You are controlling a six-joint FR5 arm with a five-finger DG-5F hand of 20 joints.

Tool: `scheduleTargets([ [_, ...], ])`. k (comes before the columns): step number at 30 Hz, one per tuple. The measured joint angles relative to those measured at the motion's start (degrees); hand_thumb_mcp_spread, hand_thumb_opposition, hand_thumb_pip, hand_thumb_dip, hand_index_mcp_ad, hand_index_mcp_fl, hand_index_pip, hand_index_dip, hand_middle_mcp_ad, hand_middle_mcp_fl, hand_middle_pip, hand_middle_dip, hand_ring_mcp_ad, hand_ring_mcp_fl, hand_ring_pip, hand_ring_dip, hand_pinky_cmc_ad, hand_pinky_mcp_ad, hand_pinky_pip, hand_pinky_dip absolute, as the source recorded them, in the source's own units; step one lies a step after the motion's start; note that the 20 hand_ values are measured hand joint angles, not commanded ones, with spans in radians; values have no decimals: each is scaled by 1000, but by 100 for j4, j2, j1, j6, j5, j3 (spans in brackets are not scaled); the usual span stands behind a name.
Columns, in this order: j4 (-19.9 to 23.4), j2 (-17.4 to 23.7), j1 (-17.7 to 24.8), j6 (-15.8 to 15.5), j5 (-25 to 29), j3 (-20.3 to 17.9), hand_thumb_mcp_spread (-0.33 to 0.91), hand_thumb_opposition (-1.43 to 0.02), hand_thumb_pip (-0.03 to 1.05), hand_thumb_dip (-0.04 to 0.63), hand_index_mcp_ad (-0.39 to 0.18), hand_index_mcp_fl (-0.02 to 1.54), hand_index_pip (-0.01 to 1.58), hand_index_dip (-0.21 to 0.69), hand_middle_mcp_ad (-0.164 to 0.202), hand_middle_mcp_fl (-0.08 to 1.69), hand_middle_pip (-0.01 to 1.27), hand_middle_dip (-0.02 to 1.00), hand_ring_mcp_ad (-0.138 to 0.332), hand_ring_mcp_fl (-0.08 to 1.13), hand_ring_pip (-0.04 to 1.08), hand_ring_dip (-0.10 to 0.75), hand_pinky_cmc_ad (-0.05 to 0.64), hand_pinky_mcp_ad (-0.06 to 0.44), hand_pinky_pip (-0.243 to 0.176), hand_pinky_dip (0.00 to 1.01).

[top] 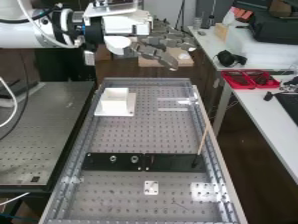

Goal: Grab the smaller nut and place it in the white container

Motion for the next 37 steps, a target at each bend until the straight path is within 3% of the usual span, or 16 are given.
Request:
scheduleTargets([
  [25, -401, 15, -109, -81, -205, 207, 267, -792, 583, 190, -152, 21, 625, 68, 84, 5, 136, 302, 129, 0, 79, 134, 412, 311, -105, 536],
  [33, -484, 169, -116, -139, -271, 32, 271, -792, 583, 190, -152, 21, 607, 86, 82, 7, 136, 302, 129, 0, 79, 138, 415, 311, -105, 536],
  [37, -453, 227, -100, -177, -263, -60, 271, -792, 583, 190, -152, 24, 517, 87, 82, 7, 136, 302, 129, 0, 79, 134, 415, 311, -105, 536],
])
